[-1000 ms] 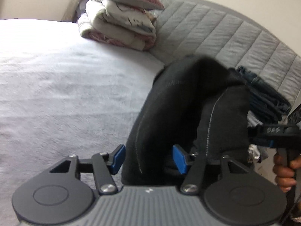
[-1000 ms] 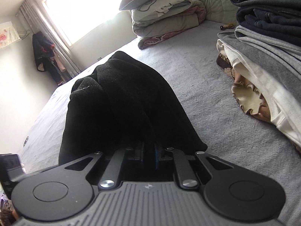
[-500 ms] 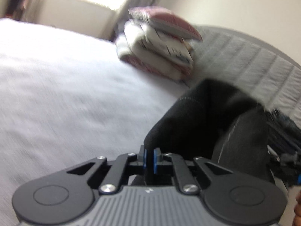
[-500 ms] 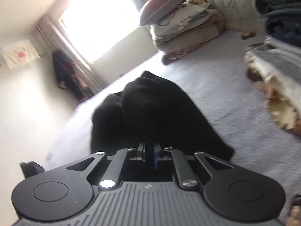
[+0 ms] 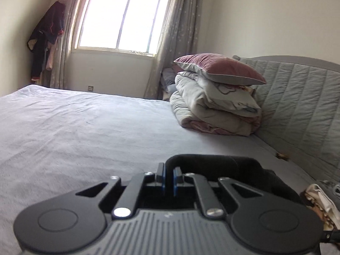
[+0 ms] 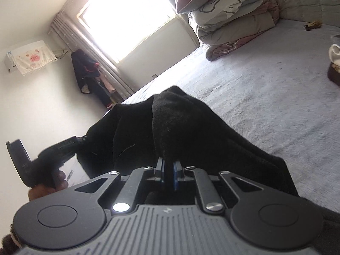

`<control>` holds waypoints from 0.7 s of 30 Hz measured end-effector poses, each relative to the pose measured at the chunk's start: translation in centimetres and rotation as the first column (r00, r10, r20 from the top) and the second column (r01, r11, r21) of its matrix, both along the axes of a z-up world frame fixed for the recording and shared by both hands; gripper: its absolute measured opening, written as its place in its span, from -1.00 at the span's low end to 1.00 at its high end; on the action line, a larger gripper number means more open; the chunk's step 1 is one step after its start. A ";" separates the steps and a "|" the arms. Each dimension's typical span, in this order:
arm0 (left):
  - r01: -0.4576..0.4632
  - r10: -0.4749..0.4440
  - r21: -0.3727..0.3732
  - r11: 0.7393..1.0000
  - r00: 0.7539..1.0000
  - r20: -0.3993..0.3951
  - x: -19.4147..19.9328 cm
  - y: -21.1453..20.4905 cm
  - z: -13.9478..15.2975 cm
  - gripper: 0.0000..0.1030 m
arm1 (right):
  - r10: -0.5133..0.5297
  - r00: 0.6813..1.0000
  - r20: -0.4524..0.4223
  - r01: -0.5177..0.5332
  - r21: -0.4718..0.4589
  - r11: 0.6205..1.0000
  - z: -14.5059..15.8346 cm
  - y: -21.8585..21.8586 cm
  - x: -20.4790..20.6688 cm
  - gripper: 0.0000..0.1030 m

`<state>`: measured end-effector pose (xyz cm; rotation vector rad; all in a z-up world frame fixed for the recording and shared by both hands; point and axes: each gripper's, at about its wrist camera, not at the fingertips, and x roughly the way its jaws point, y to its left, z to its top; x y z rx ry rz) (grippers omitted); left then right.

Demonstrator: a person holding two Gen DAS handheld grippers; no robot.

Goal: Fold clothes

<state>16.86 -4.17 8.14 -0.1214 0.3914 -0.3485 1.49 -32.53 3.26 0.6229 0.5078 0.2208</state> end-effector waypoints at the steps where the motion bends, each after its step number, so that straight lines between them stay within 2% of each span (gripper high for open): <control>1: -0.005 0.005 0.013 1.000 1.000 -0.005 0.6 0.0 -0.3 -0.87 | -0.011 1.000 0.001 0.011 -0.010 1.000 0.0 0.1 0.4 -0.82; 7: -0.010 0.014 0.045 0.999 0.995 -0.097 2.5 0.8 -3.8 -0.76 | -0.128 0.992 -0.011 0.126 -0.127 0.984 -0.7 0.7 3.2 -0.82; 9: -0.011 0.015 0.031 0.999 0.993 -0.113 2.6 1.3 -4.5 -0.71 | -0.161 0.987 -0.006 0.157 -0.192 0.969 -1.3 0.8 3.7 -0.82; 10: -0.010 0.012 0.017 1.000 0.992 -0.123 2.4 1.8 -4.7 -0.68 | -0.153 0.988 -0.008 0.148 -0.196 0.969 -1.5 0.7 3.7 -0.82; 11: -0.004 0.005 0.007 1.000 0.991 -0.132 2.2 2.1 -4.8 -0.53 | -0.142 0.990 -0.012 0.137 -0.195 0.971 -1.7 0.5 3.8 -0.78; 12: 0.005 -0.004 0.005 1.000 0.991 -0.136 1.9 2.2 -4.9 -0.47 | -0.130 0.991 -0.016 0.125 -0.193 0.973 -1.9 0.3 3.8 -0.71; 14: 0.022 -0.021 0.004 1.000 0.989 -0.143 1.2 2.4 -5.0 -0.12 | -0.104 0.995 0.005 0.103 -0.179 0.979 -1.5 0.3 3.5 -0.64; 17: 0.047 -0.045 0.011 0.999 0.988 -0.150 -0.5 2.7 -4.9 0.11 | -0.065 0.996 0.064 0.075 -0.168 0.983 -0.3 0.7 2.7 -0.27; 21: 0.058 -0.055 0.013 0.998 0.983 -0.175 -3.7 4.0 -4.8 0.29 | 0.023 0.992 0.126 0.001 -0.188 0.982 1.0 2.6 1.3 -0.16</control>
